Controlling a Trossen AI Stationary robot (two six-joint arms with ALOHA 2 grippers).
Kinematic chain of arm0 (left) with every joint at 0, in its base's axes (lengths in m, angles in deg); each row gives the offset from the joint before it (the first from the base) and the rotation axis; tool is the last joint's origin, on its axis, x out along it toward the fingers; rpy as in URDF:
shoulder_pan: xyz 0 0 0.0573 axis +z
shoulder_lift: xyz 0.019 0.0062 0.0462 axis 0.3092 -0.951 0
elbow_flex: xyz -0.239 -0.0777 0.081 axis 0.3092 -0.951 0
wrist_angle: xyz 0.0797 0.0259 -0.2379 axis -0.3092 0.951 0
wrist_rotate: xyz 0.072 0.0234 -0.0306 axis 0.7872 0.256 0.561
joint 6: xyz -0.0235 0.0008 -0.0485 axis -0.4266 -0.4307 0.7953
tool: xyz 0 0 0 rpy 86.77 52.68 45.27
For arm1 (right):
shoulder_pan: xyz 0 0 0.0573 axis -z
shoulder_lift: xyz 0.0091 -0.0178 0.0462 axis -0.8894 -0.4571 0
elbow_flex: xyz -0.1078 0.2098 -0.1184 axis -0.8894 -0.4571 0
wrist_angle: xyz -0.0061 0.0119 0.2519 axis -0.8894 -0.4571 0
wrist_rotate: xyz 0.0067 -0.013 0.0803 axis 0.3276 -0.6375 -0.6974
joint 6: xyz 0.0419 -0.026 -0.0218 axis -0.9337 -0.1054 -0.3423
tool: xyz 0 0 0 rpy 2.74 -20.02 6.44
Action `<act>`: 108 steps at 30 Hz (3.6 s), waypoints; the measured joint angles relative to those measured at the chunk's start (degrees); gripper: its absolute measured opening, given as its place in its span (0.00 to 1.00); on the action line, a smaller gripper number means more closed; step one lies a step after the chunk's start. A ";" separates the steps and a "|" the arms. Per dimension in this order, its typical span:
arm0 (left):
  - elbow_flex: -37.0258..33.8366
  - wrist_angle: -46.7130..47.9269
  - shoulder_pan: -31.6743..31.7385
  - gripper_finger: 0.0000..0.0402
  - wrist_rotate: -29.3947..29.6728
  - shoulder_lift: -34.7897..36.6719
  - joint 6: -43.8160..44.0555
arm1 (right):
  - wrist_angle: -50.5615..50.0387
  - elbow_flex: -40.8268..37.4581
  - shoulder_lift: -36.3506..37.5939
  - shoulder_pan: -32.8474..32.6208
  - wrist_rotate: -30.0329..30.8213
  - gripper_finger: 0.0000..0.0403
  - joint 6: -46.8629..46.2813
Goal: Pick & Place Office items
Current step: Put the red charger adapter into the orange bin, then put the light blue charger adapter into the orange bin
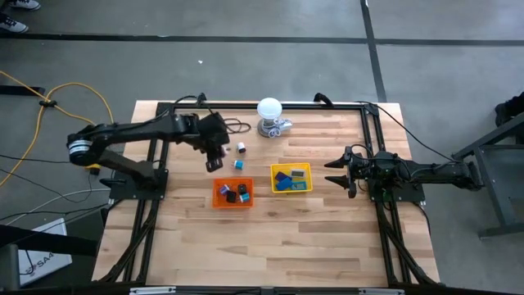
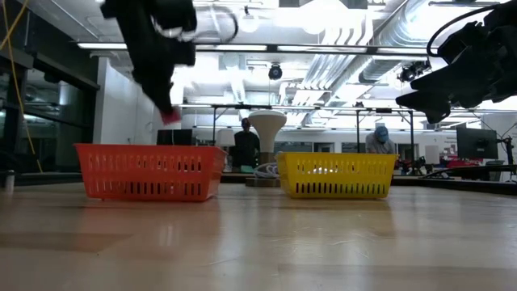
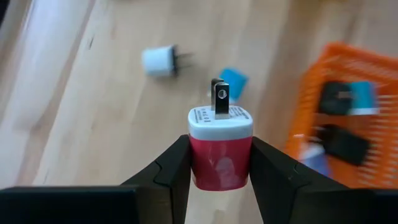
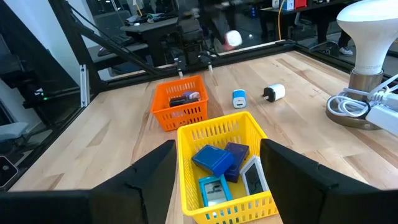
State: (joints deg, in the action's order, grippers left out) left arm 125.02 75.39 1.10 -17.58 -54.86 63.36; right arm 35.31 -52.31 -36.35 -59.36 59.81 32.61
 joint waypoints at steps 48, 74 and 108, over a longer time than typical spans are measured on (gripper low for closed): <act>4.83 2.98 -29.22 0.36 0.18 -18.95 20.53 | -0.01 0.01 -0.01 -0.02 -0.01 0.55 -0.01; 4.79 3.22 -25.77 0.50 -1.79 -16.29 19.64 | -0.01 0.00 -0.01 -0.01 0.00 0.55 -0.01; 4.81 -8.86 -0.13 0.50 -8.43 -22.93 -24.53 | 0.00 0.01 -0.01 -0.01 0.02 0.55 -0.01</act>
State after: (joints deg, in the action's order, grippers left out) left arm 129.83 66.53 0.97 -26.01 -77.79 38.84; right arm 35.31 -52.30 -36.36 -59.37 59.82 32.60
